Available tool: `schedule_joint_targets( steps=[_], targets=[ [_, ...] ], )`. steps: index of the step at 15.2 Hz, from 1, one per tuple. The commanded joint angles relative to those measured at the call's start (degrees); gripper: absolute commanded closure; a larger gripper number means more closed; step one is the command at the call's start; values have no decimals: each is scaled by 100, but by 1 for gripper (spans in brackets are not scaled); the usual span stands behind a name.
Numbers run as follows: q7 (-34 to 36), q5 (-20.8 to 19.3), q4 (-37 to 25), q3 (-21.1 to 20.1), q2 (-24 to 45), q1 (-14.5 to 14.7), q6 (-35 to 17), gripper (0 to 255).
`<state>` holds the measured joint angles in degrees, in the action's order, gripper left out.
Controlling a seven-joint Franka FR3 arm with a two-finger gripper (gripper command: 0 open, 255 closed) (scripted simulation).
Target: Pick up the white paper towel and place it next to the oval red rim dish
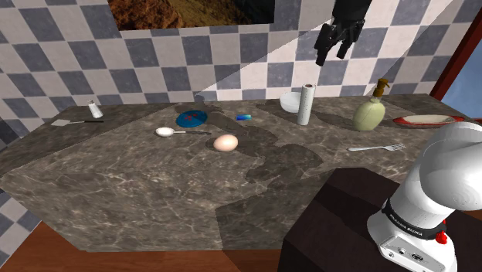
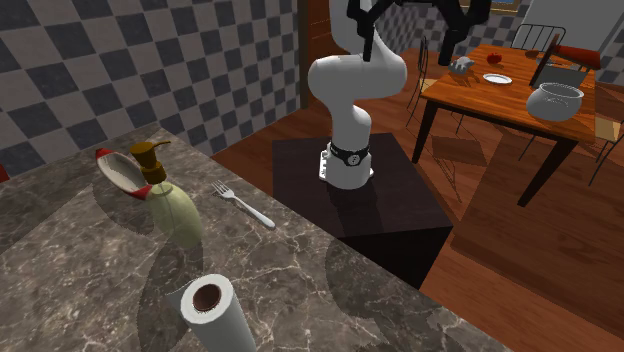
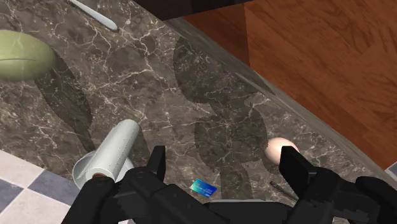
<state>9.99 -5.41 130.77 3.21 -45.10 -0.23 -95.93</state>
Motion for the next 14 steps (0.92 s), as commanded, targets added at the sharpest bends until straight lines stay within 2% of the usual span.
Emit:
schedule_joint_targets(
  steps=[1, 7, 14],
  targets=[
    [0, 0, 0, 0, 0, 0, 0, 0],
    [-1242, -353, 165, 819, 549, 57, -663, 0],
    [-2713, -523, -70, 1764, 1610, 215, -1437, 0]
  ],
)
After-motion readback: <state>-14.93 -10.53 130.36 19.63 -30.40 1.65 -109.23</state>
